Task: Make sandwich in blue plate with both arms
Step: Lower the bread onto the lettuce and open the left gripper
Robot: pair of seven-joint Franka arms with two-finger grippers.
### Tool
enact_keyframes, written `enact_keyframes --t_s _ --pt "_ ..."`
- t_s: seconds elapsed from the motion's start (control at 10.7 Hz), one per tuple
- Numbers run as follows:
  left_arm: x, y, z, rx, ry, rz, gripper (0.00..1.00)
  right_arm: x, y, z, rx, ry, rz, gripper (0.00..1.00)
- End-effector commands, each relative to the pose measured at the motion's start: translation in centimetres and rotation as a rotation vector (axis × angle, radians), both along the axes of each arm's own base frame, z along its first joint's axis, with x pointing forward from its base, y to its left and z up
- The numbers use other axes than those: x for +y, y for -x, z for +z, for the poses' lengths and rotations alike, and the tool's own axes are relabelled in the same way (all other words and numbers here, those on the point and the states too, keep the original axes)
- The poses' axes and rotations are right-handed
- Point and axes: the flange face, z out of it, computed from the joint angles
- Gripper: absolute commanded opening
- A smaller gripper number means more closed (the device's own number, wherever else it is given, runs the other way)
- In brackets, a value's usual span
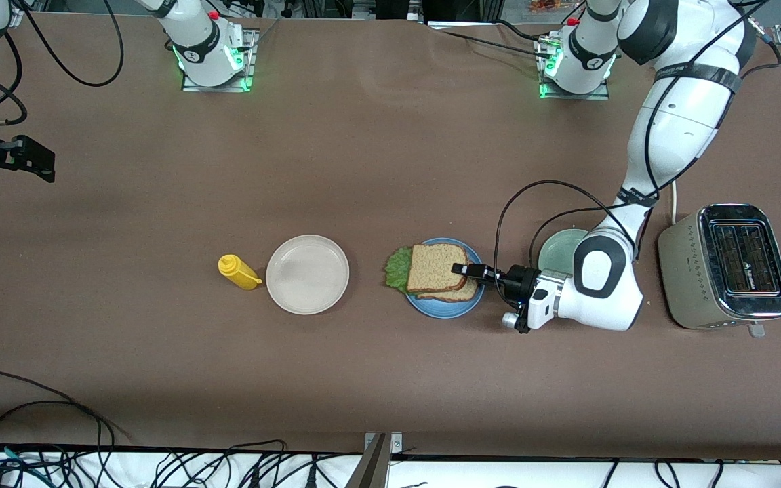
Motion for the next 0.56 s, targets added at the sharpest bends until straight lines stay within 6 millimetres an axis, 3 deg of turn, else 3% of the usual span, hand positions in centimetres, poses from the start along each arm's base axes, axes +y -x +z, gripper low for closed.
enact_keyframes --t_s 0.0,0.09,0.19,0.28,0.47 --pt "1.3 0.3 -1.6 -0.027 0.049 0.019 0.00 0.1 -0.2 0.4 -0.012 0.009 -0.012 1.00" --pt "1.5 0.3 -1.6 -0.027 0.044 0.019 0.00 0.1 -0.2 0.4 -0.011 0.009 -0.012 1.00" --pt "1.6 0.3 -1.7 -0.028 0.041 0.013 0.25 0.1 -0.2 0.4 -0.011 0.009 -0.012 1.00" --pt "2.4 0.2 -1.7 -0.033 0.040 0.014 0.99 0.1 -0.2 0.4 -0.011 0.009 -0.012 1.00" --pt "3.6 -0.1 -1.1 -0.043 0.033 0.007 1.00 0.1 -0.2 0.4 -0.011 0.009 -0.012 1.00"
